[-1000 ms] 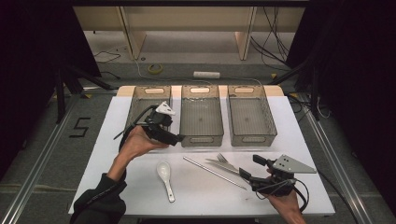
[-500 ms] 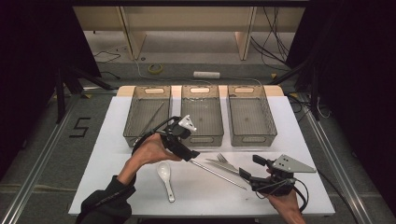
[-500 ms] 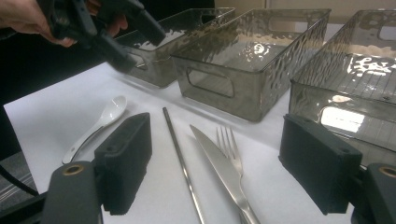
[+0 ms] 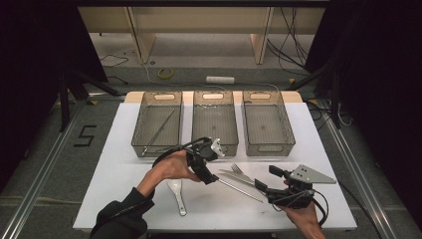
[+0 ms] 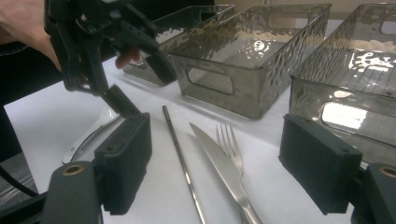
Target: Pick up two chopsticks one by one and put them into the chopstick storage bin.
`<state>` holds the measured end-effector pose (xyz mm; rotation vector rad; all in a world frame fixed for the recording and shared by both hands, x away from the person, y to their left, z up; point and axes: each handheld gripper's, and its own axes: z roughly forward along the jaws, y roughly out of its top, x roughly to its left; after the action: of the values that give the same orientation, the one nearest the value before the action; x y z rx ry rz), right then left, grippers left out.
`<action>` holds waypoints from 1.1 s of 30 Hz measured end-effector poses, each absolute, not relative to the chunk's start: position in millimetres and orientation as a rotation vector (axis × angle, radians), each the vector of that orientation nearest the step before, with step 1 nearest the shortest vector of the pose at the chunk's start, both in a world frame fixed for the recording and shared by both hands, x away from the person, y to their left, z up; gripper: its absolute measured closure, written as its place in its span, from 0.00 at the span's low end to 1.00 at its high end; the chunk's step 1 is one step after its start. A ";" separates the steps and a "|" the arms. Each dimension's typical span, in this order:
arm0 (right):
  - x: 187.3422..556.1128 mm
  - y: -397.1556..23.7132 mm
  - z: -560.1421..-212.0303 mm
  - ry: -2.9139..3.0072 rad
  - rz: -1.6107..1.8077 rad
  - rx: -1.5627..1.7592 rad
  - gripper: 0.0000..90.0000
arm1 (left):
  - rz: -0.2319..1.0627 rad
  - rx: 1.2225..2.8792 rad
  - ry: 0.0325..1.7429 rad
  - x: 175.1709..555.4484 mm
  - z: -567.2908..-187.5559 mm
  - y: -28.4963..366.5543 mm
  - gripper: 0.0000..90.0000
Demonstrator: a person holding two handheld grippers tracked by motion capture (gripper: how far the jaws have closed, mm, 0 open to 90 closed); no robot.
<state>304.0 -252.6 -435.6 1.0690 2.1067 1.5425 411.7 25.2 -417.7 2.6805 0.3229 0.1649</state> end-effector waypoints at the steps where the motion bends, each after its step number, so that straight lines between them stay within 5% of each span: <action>1: 304.3 -252.5 -435.8 2.109 1.544 1.065 0.29 | 0.159 2.680 0.321 412.0 -419.8 23.7 0.28; 14: 303.9 -252.1 -435.9 2.114 1.540 1.065 0.29 | 0.116 2.755 0.312 420.4 -436.9 17.6 0.30; 33: 302.8 -251.5 -435.1 2.119 1.539 1.052 0.29 | 0.098 2.826 0.253 426.6 -451.2 10.3 0.52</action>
<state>302.8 -251.5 -435.1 1.0520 2.1185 1.5389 426.6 10.3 -451.2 2.8263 0.2534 0.0984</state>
